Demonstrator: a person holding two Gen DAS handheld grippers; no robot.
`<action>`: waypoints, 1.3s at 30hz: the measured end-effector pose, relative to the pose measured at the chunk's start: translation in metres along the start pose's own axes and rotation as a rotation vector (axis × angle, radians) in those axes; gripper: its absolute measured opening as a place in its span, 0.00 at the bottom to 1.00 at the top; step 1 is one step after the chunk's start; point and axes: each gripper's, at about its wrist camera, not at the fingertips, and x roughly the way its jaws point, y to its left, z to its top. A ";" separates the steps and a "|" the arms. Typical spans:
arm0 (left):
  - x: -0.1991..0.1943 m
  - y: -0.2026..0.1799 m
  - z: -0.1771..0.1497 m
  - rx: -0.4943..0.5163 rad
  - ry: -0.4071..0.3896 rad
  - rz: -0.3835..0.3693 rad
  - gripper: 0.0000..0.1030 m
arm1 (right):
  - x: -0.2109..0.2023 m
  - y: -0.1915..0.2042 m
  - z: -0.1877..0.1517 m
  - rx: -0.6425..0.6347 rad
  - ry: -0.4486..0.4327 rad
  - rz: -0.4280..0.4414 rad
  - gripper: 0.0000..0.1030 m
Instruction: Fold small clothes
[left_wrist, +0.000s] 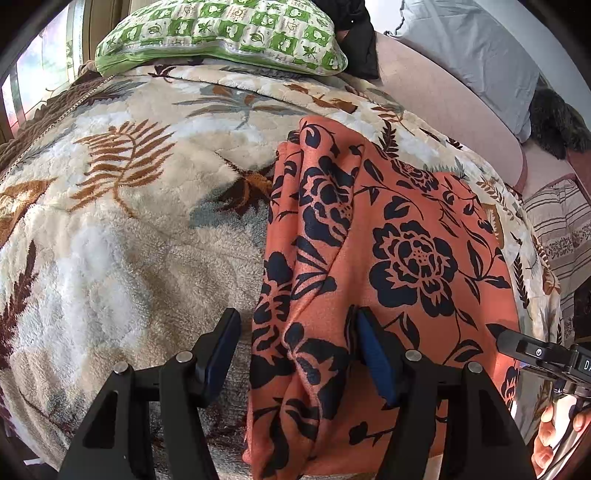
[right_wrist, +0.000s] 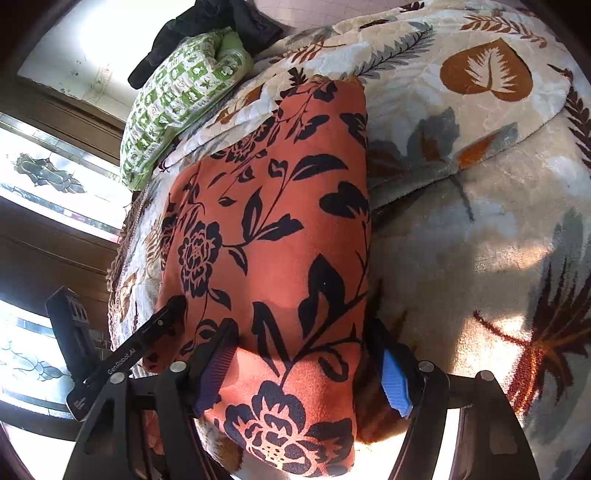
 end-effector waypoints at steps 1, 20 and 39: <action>-0.001 0.001 -0.001 -0.001 0.000 -0.002 0.65 | -0.002 -0.003 -0.003 0.011 -0.006 0.007 0.72; -0.010 -0.005 0.005 0.013 -0.005 0.019 0.64 | -0.012 0.002 -0.005 -0.105 0.016 -0.040 0.73; 0.013 -0.014 0.035 0.057 0.054 -0.107 0.24 | 0.026 0.019 0.045 -0.149 0.054 0.027 0.38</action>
